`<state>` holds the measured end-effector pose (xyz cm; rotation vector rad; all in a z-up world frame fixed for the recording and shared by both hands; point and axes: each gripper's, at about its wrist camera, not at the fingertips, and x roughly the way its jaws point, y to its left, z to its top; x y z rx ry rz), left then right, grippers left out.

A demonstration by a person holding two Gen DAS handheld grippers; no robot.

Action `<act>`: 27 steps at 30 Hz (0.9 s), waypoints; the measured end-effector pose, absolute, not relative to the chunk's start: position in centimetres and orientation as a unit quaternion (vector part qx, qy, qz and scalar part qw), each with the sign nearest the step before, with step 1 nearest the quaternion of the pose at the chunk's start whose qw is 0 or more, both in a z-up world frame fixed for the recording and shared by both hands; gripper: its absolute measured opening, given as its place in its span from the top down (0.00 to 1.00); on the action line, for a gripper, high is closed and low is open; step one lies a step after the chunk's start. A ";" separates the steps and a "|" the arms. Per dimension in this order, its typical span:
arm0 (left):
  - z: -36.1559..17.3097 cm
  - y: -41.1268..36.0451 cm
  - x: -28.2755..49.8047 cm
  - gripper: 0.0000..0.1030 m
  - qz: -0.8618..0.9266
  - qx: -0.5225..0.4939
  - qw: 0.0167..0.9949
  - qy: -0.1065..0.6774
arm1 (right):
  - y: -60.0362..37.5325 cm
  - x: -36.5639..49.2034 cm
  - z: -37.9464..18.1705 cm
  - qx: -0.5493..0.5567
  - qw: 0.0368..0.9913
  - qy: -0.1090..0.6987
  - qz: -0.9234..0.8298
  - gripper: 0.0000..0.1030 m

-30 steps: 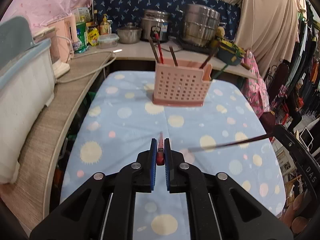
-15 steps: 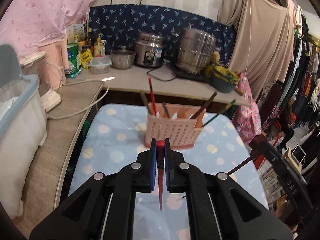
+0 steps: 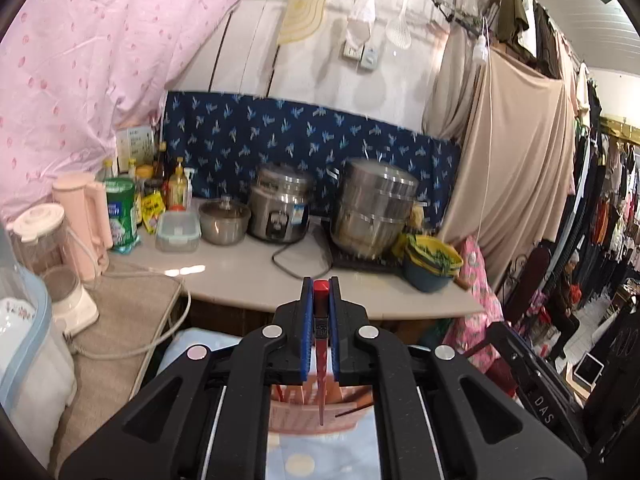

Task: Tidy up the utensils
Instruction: 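Lift both chopsticks and carry them over the pink holder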

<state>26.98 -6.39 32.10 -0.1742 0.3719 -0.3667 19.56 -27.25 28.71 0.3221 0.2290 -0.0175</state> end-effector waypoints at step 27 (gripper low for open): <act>22.8 -7.2 36.6 0.93 -0.128 -0.077 0.953 0.262 | -27.5 29.6 21.1 0.132 0.969 0.205 -0.031 0.93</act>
